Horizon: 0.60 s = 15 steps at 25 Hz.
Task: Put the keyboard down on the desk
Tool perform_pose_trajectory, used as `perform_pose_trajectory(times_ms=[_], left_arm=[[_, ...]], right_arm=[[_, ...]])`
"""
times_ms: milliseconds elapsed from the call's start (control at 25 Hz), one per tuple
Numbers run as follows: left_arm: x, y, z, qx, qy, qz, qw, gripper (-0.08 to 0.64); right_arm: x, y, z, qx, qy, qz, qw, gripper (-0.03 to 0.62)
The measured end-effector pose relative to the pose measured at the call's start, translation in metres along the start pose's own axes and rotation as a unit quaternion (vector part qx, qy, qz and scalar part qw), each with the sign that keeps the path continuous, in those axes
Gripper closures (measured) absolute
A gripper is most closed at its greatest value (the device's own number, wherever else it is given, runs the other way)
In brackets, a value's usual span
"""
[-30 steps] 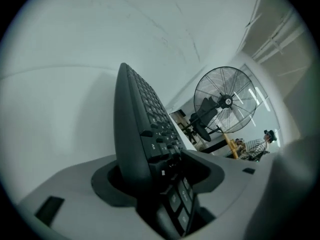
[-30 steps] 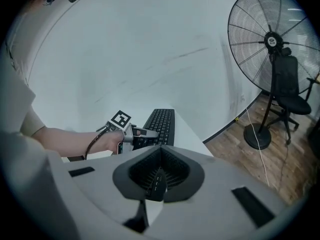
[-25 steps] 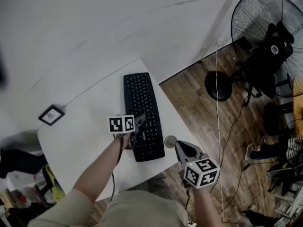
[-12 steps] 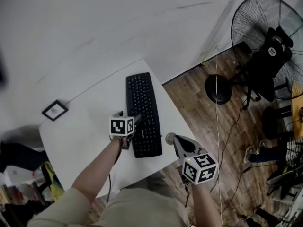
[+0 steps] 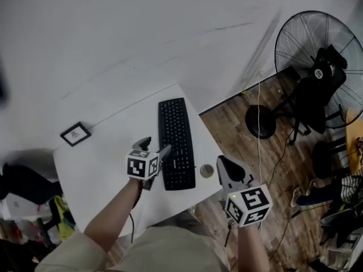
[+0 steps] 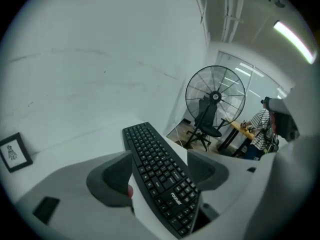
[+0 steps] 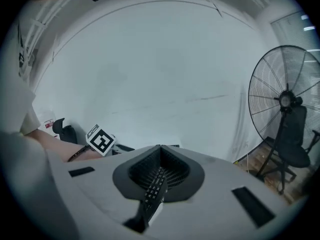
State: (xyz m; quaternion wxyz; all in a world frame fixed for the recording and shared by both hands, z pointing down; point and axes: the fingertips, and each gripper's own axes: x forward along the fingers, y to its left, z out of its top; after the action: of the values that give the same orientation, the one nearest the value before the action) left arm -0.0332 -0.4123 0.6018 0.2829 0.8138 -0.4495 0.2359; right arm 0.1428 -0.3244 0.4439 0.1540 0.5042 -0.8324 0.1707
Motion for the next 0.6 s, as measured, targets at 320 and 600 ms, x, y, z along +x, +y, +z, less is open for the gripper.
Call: perform_pose_trajectory(times_ms=[320,600], left_arm=[[-0.073,-0.034,0.059,0.046,-0.090,-0.028,0.9945,0.331],[-0.162,-0.073,0.127,0.097,-0.212,-0.051,0.9712,0.455]], right_arm=[[-0.049,0.019,0.088,-0.055,-0.098,-0.001,0.994,0.566],[-0.091,0.036,0.135,-0.074,-0.161,0.010,0.984,0.568]])
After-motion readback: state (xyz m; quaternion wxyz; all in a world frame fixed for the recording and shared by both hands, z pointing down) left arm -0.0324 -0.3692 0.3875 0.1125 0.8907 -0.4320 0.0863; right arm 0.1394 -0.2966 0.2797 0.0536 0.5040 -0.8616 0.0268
